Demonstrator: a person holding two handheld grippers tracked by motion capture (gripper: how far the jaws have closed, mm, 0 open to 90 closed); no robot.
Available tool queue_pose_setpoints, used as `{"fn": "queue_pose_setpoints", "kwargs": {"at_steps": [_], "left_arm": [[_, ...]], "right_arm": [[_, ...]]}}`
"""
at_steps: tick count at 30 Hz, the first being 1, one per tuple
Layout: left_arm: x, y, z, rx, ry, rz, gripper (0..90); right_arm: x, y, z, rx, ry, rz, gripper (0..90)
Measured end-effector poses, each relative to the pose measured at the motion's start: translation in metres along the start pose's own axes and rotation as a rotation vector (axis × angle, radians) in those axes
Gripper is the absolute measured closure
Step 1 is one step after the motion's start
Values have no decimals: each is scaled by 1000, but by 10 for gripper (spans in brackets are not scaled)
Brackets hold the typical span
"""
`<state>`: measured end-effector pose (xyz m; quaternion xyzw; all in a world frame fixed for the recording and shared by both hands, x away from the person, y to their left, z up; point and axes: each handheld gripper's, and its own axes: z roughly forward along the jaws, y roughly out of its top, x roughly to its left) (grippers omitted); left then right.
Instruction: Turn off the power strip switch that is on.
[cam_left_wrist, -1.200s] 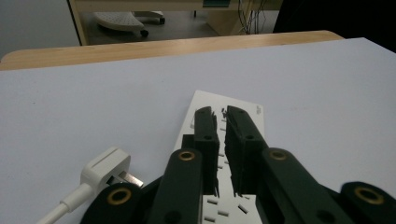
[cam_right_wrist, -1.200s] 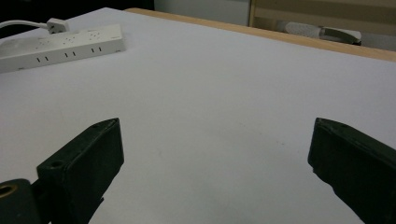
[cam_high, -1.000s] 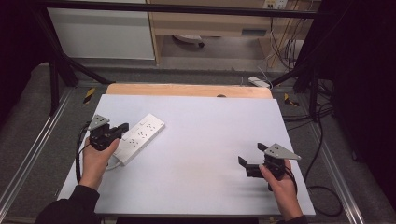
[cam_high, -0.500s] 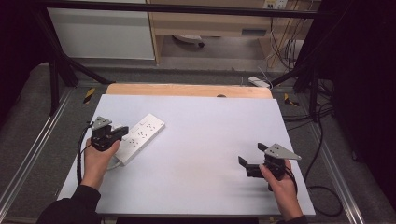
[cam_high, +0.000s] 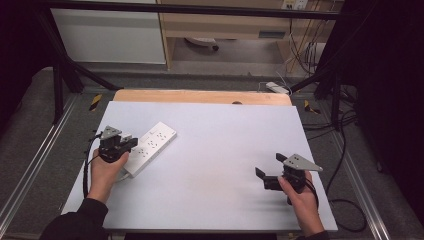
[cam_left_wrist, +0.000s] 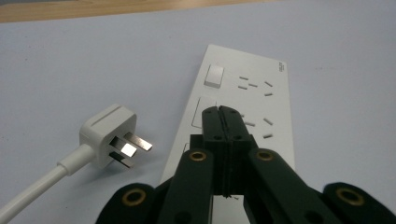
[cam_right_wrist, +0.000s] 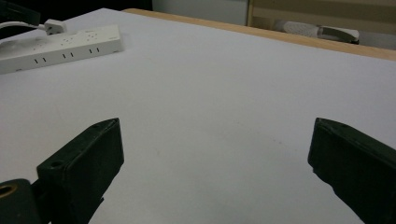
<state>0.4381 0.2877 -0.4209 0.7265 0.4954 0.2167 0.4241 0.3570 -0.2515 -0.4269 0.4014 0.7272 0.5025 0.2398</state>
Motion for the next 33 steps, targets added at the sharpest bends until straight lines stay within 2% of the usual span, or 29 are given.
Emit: {"fn": "queue_pose_setpoints", "kwargs": {"at_steps": [6,11,15,21,33], "left_arm": [[0,4,13,19,1,21,900],[-1,12,21,10,-2,25,900],[0,14,28,25,0,26,900],[3,16,35,54,2,23,900],[2,22,44,89,6,45,900]], "right_arm": [[0,0,0,-1,4,1,37],[0,0,0,-3,4,0,38],[0,0,0,-4,6,0,37],[1,0,-1,-7,12,1,37],[1,1,-2,-13,20,-2,37]]}}
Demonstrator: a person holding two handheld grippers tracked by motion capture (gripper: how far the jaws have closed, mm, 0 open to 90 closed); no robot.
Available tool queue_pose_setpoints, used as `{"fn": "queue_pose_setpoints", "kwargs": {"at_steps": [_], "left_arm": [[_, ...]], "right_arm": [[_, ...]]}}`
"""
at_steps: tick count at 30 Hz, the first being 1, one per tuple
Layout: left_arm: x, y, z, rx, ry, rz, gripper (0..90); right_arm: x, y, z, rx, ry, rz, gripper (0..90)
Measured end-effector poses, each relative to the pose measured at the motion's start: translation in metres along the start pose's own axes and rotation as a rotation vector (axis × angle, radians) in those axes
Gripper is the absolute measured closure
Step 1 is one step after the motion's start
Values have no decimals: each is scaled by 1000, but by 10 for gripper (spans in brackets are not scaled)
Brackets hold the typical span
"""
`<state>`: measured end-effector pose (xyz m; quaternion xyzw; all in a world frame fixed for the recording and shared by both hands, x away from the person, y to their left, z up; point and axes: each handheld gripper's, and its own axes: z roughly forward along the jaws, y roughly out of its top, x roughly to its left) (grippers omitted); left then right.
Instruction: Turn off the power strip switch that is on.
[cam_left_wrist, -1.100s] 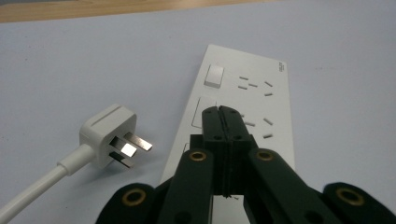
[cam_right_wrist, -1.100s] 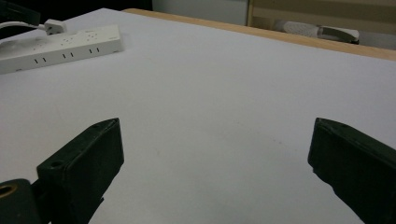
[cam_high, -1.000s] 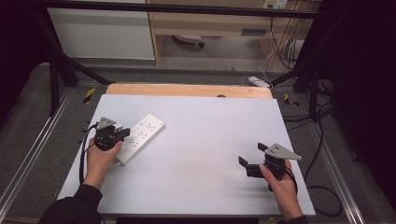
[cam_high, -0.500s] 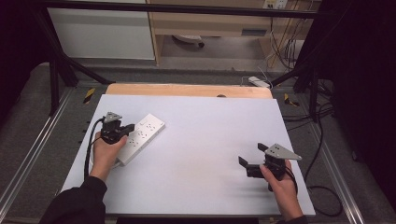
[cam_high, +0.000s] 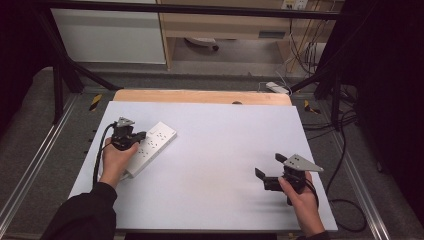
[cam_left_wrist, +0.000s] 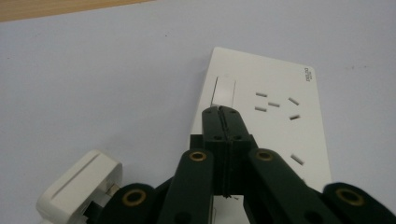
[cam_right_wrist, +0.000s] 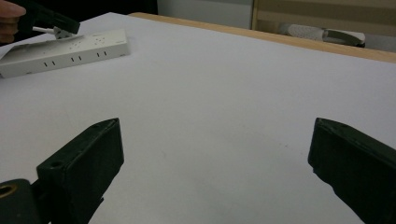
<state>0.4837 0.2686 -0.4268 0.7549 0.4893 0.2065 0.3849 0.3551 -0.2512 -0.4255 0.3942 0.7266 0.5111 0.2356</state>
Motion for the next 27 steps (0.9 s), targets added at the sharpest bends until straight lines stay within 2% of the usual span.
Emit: {"fn": "queue_pose_setpoints", "kwargs": {"at_steps": [15,27], "left_arm": [[0,3,7,23,1,5,900],[1,3,9,15,4,2,900]], "right_arm": [[-1,0,-1,-3,0,4,37],[-1,0,-1,-4,-2,4,37]]}}
